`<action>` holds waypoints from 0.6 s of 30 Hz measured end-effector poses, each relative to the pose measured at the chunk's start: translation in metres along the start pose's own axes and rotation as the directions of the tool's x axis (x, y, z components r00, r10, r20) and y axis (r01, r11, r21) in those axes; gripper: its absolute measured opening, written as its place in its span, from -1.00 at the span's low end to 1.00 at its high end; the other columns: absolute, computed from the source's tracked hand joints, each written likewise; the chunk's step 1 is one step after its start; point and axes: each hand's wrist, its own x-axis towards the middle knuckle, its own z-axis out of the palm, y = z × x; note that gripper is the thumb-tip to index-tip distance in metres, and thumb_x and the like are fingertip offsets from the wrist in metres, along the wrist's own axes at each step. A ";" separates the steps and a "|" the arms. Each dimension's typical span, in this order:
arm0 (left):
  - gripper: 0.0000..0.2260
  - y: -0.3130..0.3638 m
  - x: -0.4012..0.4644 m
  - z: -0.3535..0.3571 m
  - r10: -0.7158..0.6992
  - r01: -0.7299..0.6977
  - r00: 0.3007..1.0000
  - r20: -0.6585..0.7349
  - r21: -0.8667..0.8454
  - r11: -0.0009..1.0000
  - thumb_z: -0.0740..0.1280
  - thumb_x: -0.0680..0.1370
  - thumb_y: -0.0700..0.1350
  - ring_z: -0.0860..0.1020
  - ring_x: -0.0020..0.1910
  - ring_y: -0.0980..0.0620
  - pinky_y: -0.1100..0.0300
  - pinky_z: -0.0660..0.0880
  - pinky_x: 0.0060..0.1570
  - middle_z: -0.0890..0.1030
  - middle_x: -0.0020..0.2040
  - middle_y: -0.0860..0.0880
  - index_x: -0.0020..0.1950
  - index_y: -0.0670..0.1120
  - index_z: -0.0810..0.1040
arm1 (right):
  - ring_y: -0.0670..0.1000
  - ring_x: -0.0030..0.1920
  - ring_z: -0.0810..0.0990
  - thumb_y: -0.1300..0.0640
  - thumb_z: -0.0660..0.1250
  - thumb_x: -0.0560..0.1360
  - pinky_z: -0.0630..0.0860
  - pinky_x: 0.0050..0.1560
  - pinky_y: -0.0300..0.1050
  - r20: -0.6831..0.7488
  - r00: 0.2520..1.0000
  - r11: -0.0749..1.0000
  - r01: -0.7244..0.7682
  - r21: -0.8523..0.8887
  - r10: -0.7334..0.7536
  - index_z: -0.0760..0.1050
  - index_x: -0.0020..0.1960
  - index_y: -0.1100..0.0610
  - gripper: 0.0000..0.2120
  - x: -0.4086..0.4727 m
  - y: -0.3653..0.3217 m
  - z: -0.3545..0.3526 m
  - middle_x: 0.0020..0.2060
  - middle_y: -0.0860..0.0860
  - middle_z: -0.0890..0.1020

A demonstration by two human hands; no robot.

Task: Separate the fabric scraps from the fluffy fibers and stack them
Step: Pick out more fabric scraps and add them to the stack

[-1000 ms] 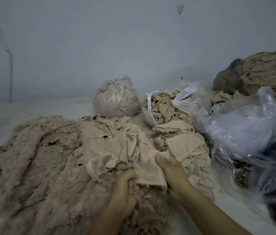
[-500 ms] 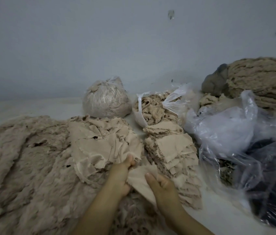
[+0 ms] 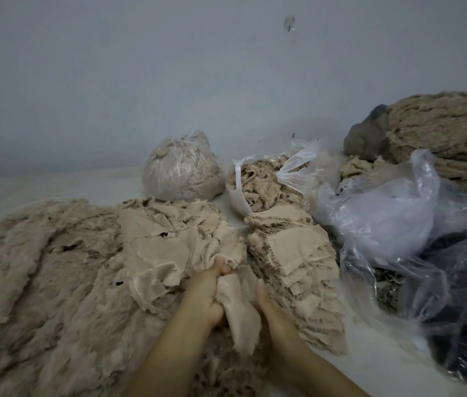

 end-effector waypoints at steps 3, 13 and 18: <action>-0.66 -0.005 0.004 -0.003 0.086 -0.085 0.996 -0.027 0.052 0.995 0.23 0.60 -0.13 0.45 -0.59 0.02 0.28 0.45 -0.58 0.43 -0.55 -0.10 -0.37 -0.20 0.37 | 0.10 -0.21 0.68 0.13 0.37 0.43 0.60 -0.22 -0.10 -0.128 0.984 0.970 0.144 0.198 -0.120 0.61 -0.07 0.32 -0.76 0.004 -0.008 0.011 -0.13 0.26 0.68; -0.81 -0.003 0.011 -0.039 0.237 -0.215 0.971 -0.030 0.327 0.920 0.20 0.63 -0.09 0.33 -0.67 0.16 0.38 0.25 -0.68 0.48 -0.54 0.00 0.00 -0.22 0.41 | 0.07 -0.29 0.57 -0.01 0.29 0.53 0.49 -0.26 -0.07 -0.239 0.915 0.946 0.308 -0.101 -0.324 0.63 -0.16 0.12 -0.75 0.012 -0.039 -0.011 -0.29 0.12 0.64; -0.65 -0.002 -0.004 -0.023 -0.006 -0.034 0.982 0.191 0.205 0.978 0.30 0.49 0.12 0.40 -0.69 0.12 0.39 0.24 -0.73 0.64 -0.40 -0.18 -0.11 -0.17 0.61 | 0.14 -0.11 0.68 0.03 0.28 0.53 0.63 -0.16 -0.03 -0.039 0.964 0.964 0.265 0.012 -0.264 0.63 0.01 0.17 -0.75 0.022 -0.074 -0.008 -0.07 0.21 0.69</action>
